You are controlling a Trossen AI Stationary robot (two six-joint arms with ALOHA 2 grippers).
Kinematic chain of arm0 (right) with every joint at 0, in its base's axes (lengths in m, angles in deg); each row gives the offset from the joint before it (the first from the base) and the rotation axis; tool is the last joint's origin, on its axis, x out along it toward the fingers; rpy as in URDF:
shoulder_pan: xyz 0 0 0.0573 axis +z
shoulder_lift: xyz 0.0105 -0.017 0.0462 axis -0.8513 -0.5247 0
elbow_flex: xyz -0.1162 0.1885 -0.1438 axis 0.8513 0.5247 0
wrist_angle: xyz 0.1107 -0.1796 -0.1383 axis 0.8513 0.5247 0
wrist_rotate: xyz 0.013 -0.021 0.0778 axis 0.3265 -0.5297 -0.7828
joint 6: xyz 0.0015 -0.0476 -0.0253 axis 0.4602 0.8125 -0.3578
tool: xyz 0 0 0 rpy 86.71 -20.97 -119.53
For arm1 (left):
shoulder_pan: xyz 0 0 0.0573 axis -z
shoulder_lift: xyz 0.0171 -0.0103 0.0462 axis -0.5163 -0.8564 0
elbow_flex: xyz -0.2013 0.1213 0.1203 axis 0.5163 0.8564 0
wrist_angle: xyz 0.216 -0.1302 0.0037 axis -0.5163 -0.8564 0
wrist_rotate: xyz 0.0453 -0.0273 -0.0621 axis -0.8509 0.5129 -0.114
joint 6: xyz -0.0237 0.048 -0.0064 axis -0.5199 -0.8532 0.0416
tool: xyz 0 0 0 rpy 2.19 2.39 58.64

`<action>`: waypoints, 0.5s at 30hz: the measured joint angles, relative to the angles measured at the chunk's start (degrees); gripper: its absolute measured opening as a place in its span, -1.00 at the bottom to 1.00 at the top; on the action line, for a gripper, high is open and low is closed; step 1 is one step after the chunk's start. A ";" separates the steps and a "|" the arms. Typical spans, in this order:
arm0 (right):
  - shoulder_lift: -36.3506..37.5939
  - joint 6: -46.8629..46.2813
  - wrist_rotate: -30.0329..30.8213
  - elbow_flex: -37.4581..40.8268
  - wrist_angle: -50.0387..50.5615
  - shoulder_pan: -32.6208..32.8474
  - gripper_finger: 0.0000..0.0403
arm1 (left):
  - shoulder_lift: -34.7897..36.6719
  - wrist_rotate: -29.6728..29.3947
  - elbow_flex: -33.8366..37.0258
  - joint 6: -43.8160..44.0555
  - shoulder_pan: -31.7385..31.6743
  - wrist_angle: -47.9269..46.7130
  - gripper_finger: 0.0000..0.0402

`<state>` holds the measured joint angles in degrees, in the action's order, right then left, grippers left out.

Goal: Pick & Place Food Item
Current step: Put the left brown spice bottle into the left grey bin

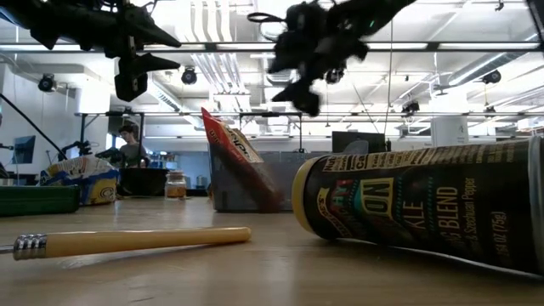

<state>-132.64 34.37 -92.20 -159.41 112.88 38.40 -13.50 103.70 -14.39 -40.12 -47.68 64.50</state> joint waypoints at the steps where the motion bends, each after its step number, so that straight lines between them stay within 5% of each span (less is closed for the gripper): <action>1: 1.68 0.23 2.50 0.00 4.46 0.41 0.16 | 0.00 0.00 0.00 0.00 0.02 -0.02 -0.24; 7: 10.77 -4.81 10.12 0.27 23.18 4.40 0.16 | 0.00 0.00 0.01 -0.44 0.00 -0.02 -0.24; 15: 14.98 -5.93 20.79 1.20 32.75 17.48 0.16 | 0.00 0.00 0.02 -0.97 0.00 -0.09 -0.24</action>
<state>-117.66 28.44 -71.42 -158.21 145.62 55.88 -13.51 103.70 -14.37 -41.09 -47.68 64.41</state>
